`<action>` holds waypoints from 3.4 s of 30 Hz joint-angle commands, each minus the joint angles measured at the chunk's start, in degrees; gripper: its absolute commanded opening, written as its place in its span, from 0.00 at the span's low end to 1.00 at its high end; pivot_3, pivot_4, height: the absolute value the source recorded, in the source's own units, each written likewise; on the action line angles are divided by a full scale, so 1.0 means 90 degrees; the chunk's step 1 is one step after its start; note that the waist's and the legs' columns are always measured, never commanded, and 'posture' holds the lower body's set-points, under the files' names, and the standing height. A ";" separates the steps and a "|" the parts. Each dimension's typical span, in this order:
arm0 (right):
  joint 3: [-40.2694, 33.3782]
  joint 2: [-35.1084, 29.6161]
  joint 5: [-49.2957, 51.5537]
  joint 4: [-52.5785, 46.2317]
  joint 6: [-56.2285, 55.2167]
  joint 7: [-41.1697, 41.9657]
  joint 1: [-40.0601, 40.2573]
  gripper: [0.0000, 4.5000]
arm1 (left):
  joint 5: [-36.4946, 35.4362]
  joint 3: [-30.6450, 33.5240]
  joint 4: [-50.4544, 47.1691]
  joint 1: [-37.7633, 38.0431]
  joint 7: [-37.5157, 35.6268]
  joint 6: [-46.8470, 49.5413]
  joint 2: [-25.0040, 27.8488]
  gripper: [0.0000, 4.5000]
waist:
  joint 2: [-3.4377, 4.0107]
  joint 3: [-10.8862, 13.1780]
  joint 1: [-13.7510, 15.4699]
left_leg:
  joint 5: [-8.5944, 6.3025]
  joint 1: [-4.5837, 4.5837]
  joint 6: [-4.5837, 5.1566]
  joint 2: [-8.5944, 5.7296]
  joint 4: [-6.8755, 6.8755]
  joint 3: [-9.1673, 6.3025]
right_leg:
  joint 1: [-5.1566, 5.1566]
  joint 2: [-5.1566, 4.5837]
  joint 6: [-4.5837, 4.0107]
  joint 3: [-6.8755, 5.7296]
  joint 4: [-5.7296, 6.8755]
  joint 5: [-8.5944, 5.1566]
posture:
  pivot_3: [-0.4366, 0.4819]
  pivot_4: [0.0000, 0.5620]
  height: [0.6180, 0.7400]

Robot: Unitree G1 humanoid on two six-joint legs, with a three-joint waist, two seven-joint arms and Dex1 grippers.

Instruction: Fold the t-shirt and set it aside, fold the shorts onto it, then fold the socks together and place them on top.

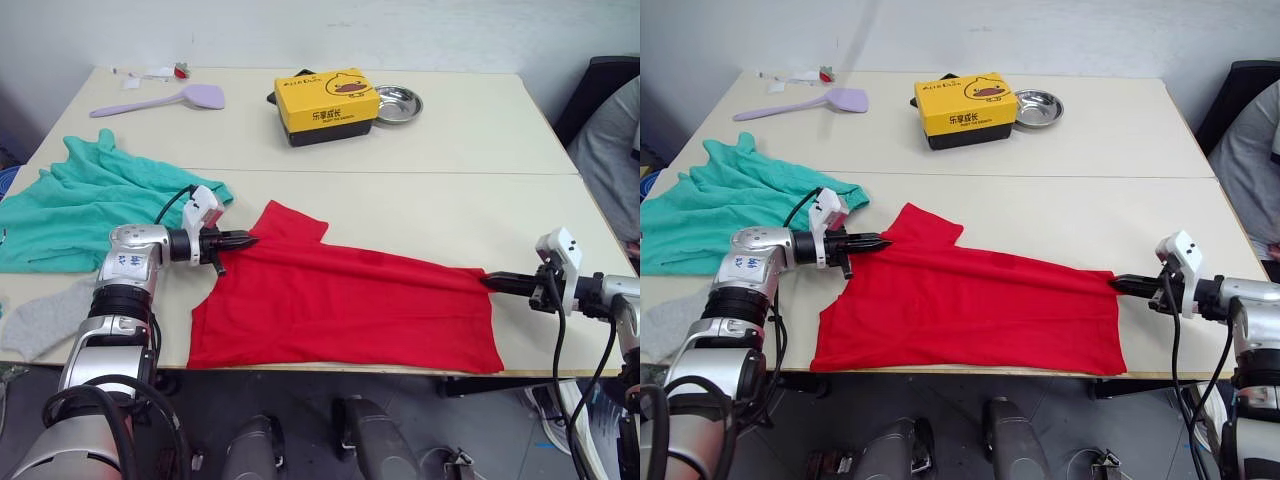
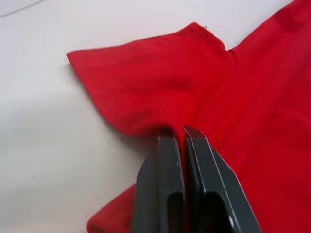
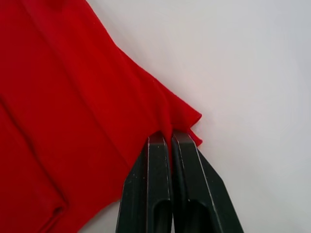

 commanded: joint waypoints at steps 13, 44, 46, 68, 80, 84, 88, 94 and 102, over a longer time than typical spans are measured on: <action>-0.0645 -0.0667 0.0867 -0.1383 0.0462 0.0286 0.0391 1.00 | -0.0721 0.0125 -0.0434 -0.0834 -0.0323 0.2439 0.0655 0.89 | -0.0001 0.0000 0.0040 | 0.0000 0.0000 0.0003 -0.0002 0.0001 -0.0015 | 0.0008 0.0001 -0.0001 -0.0009 -0.0001 -0.0001 | 0.48 0.27 1.00; -0.1364 0.0806 0.1823 -0.3737 -0.1401 -0.0504 0.1476 1.00 | 0.0337 -0.0045 0.3037 -0.2282 0.1964 0.0740 -0.1078 0.10 | -0.0003 0.0002 0.0082 | 0.0000 -0.0001 -0.0001 -0.0037 0.0001 -0.0020 | 0.0007 0.0000 0.0000 -0.0011 -0.0001 -0.0001 | 0.48 0.27 1.00; -0.1339 0.0854 0.1831 -0.3886 -0.1398 -0.0619 0.1575 1.00 | 0.0248 0.0074 0.3013 -0.2237 0.1982 0.0599 -0.1082 0.01 | -0.0003 0.0001 0.0084 | 0.0000 -0.0001 -0.0001 -0.0037 0.0001 -0.0020 | 0.0007 -0.0001 0.0000 -0.0012 -0.0001 -0.0001 | 0.48 0.27 1.00; -0.1097 0.0922 0.1901 -0.3890 -0.1391 -0.0804 0.1751 1.00 | 0.0286 0.0078 0.1902 -0.1544 0.1129 -0.0525 -0.0563 0.27 | -0.0003 0.0002 0.0196 | -0.0001 -0.0004 0.0008 -0.0039 0.0001 -0.0022 | 0.0008 -0.0003 0.0000 -0.0013 -0.0003 -0.0001 | 0.48 0.27 1.00; -0.1081 0.0930 0.1939 -0.4040 -0.1329 -0.0866 0.1760 1.00 | 0.0866 -0.0311 0.2895 -0.2163 0.2287 -0.0757 -0.1104 0.70 | -0.0004 0.0002 0.0199 | -0.0001 -0.0005 0.0009 -0.0041 0.0001 -0.0023 | 0.0007 -0.0002 0.0001 -0.0015 -0.0003 0.0000 | 0.48 0.27 1.00; -0.1122 0.0935 0.1960 -0.4118 -0.1323 -0.0935 0.1831 1.00 | 0.0939 -0.0337 0.2992 -0.2263 0.2234 -0.0716 -0.1285 0.61 | -0.0004 0.0002 0.0196 | -0.0001 -0.0005 0.0009 -0.0042 0.0000 -0.0023 | 0.0008 -0.0003 0.0001 -0.0015 -0.0004 0.0000 | 0.48 0.27 1.00; -0.1138 0.0957 0.1970 -0.4188 -0.1326 -0.1019 0.1881 1.00 | 0.1022 -0.0363 0.3081 -0.2290 0.2380 -0.0711 -0.1337 0.34 | -0.0004 0.0002 0.0192 | -0.0001 -0.0004 0.0008 -0.0041 0.0000 -0.0023 | 0.0008 -0.0002 0.0001 -0.0014 -0.0003 0.0000 | 0.48 0.27 1.00; -0.1157 0.0970 0.2008 -0.4261 -0.1358 -0.1102 0.1975 1.00 | 0.0903 -0.0211 0.3034 -0.2252 0.2423 -0.1050 -0.1306 0.00 | -0.0004 0.0002 0.0194 | -0.0001 -0.0004 0.0008 -0.0041 0.0000 -0.0023 | 0.0008 -0.0003 0.0001 -0.0014 -0.0003 0.0000 | 0.48 0.27 1.00; -0.1139 0.0972 0.2013 -0.4191 -0.1422 -0.1095 0.2006 1.00 | 0.0346 0.0235 0.2658 -0.2034 0.0994 -0.2114 -0.0952 0.00 | -0.0004 0.0002 0.0179 | -0.0001 -0.0004 0.0007 -0.0040 0.0000 -0.0022 | 0.0008 -0.0001 0.0001 -0.0015 -0.0003 0.0000 | 0.48 0.27 1.00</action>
